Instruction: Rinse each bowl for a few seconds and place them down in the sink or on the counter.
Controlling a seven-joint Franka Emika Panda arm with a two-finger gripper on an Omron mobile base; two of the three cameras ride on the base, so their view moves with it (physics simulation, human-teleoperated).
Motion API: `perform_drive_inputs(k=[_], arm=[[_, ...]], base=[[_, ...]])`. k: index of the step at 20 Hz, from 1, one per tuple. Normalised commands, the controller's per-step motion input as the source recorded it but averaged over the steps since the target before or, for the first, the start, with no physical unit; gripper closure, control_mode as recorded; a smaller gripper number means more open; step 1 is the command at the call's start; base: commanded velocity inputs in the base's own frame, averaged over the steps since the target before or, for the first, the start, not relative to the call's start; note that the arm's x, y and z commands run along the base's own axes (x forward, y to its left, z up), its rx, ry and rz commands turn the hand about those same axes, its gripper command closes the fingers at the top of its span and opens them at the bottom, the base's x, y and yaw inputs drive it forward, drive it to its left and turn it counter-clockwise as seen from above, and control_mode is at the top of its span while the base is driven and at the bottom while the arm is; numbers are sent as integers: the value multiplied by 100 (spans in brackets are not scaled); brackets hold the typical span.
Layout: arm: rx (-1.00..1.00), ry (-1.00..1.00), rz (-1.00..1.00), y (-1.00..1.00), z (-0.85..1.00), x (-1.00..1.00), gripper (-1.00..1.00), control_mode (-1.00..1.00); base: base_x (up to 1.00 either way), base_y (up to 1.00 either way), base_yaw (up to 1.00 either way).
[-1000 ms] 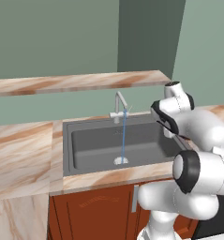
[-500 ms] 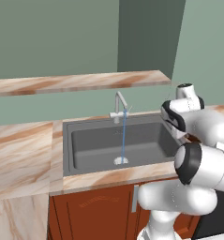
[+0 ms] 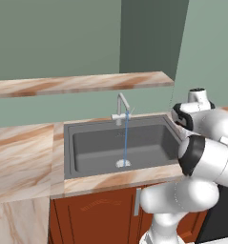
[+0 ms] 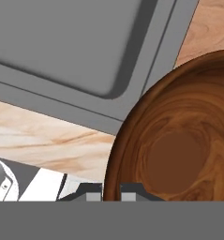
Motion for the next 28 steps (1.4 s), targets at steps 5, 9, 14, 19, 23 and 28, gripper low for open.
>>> perform_drive_inputs(k=[5,9,14,19,23,28], arm=[[0,-2,-3,-22,-13,3,100,-100],[0,-3,-2,-25,-15,3,100,-100],[0,-3,-1,-26,-16,5,100,-100],[0,-4,0,-20,-18,6,100,-100],[0,-4,0,-13,-21,6,100,-100],[-1,-2,0,-5,-17,13,100,-100]], base=[[0,0,0],[0,0,0],[0,0,0],[0,0,0],[0,0,0],[0,0,0]])
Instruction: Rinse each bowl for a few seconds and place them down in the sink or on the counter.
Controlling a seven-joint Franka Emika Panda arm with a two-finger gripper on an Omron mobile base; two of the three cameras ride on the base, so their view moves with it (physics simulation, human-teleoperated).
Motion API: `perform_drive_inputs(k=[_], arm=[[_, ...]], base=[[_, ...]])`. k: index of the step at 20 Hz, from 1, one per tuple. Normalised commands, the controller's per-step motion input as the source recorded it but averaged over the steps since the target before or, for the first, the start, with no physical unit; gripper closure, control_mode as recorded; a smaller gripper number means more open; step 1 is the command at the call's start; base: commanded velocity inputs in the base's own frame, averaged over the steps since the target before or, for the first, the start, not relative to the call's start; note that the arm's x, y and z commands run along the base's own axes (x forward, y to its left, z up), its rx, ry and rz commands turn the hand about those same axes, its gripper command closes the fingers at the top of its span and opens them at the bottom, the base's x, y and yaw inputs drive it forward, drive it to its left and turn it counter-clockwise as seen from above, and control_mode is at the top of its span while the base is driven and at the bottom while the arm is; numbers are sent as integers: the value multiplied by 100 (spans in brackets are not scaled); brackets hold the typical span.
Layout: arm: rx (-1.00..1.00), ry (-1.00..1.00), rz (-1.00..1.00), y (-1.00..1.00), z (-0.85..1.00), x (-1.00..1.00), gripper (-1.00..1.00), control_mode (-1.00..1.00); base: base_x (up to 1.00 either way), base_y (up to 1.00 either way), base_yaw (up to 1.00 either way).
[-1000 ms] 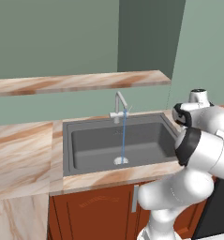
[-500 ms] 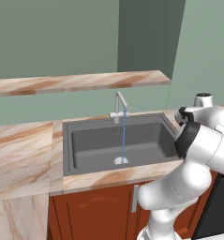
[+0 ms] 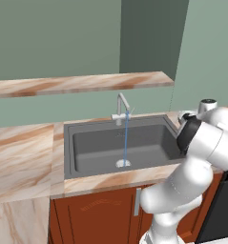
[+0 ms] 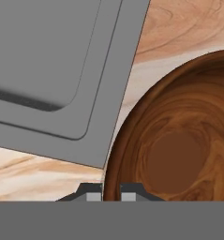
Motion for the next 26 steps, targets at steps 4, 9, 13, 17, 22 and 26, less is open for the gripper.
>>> perform_drive_inputs(k=[4,9,13,17,22,26], arm=[[-1,0,0,-2,-16,18,100,-100],[-1,0,0,-9,-17,18,100,-100],[0,0,0,-14,-21,14,100,-100],[0,0,0,-15,-22,13,100,-100],[0,0,0,-10,-18,9,100,-100],[0,0,0,-3,-2,4,-100,-100]], base=[[0,0,0],[0,0,0],[0,0,0],[0,0,0],[0,0,0],[0,0,0]])
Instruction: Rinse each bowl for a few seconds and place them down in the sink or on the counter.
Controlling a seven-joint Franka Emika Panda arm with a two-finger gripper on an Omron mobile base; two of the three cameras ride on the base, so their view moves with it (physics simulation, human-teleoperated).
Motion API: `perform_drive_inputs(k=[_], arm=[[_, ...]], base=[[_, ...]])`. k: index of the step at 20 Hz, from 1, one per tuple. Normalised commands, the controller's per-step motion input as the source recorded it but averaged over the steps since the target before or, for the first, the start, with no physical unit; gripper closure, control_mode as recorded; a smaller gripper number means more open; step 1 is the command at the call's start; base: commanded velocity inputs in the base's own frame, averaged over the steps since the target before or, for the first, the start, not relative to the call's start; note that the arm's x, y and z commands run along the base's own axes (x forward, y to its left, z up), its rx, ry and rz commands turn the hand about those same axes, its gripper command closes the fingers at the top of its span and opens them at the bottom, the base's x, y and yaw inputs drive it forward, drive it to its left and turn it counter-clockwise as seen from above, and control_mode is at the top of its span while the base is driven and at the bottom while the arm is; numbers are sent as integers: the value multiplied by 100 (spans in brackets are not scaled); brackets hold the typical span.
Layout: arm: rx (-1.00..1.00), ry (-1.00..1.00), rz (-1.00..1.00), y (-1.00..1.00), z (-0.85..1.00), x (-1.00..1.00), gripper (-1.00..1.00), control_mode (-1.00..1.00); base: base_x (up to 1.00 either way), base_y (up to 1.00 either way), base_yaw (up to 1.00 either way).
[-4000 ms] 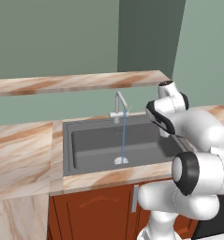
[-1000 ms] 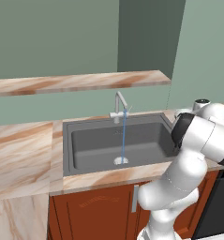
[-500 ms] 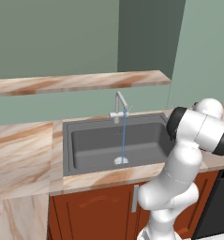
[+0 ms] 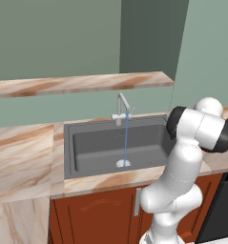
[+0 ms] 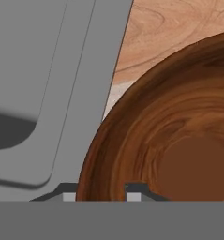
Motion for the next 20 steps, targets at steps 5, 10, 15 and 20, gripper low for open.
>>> perform_drive_inputs(k=[5,10,15,20], arm=[[-1,0,0,0,10,1,-100,-100],[-2,-2,0,2,25,0,-100,-100],[-3,-5,0,10,44,-8,-100,-100],[0,-2,5,13,55,-17,-100,-100]], base=[[0,0,0],[0,0,0],[0,0,0],[0,0,0]])
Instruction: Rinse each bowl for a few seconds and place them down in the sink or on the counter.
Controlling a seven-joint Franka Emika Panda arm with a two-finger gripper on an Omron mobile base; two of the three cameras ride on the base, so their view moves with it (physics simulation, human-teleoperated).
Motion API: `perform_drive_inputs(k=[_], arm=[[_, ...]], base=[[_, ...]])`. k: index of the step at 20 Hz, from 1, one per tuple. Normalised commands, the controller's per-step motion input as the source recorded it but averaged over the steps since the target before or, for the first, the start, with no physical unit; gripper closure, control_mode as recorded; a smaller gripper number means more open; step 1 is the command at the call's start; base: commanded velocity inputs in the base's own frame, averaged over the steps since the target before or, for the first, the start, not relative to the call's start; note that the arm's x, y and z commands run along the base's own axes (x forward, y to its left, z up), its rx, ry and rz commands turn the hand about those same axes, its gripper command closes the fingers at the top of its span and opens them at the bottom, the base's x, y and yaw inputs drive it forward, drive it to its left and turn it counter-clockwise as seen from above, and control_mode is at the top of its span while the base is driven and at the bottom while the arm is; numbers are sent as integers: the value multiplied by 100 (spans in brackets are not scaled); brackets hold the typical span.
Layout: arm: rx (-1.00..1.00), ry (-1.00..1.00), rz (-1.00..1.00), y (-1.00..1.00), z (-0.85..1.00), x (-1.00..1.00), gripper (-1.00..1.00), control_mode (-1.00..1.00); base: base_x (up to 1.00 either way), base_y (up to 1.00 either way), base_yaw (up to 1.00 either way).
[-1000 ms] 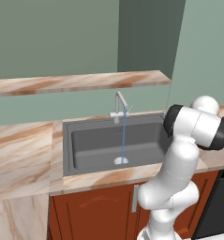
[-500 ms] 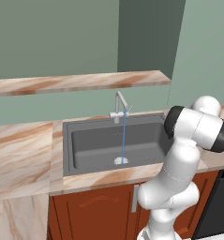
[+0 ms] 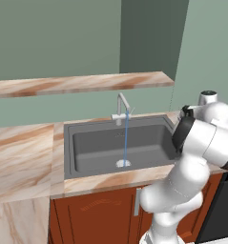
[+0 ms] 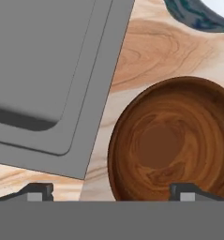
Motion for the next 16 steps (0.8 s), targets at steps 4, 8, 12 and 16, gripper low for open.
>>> perform_drive_inputs(k=[4,8,12,16], arm=[[0,-2,7,19,59,-21,-100,-100],[-1,0,7,27,58,-18,-100,-100],[-1,1,8,35,51,-9,-100,-100],[0,3,9,33,45,-6,-100,-100]], base=[[0,0,0],[0,0,0],[0,0,0],[0,0,0]])
